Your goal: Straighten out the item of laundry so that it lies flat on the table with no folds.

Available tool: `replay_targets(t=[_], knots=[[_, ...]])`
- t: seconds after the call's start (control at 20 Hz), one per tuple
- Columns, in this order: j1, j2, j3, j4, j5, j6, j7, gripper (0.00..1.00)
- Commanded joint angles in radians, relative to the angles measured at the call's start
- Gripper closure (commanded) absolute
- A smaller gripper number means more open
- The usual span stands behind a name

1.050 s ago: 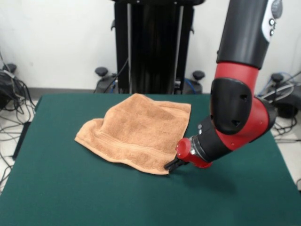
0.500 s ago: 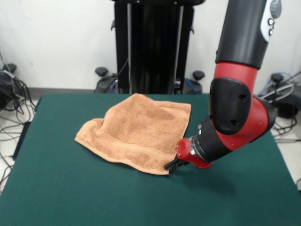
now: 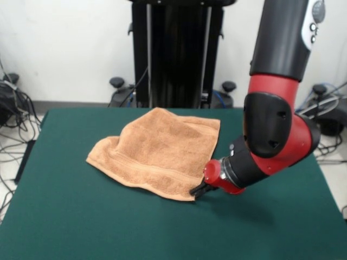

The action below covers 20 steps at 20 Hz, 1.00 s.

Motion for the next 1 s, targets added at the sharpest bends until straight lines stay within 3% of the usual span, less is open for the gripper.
replay_targets(t=[0.05, 1.0], knots=[[-0.014, 0.128, 0.15, -0.183, 0.093, 0.039, 0.169, 1.0], [-0.033, 0.188, 0.148, -0.415, 0.108, 0.278, 0.194, 1.0]])
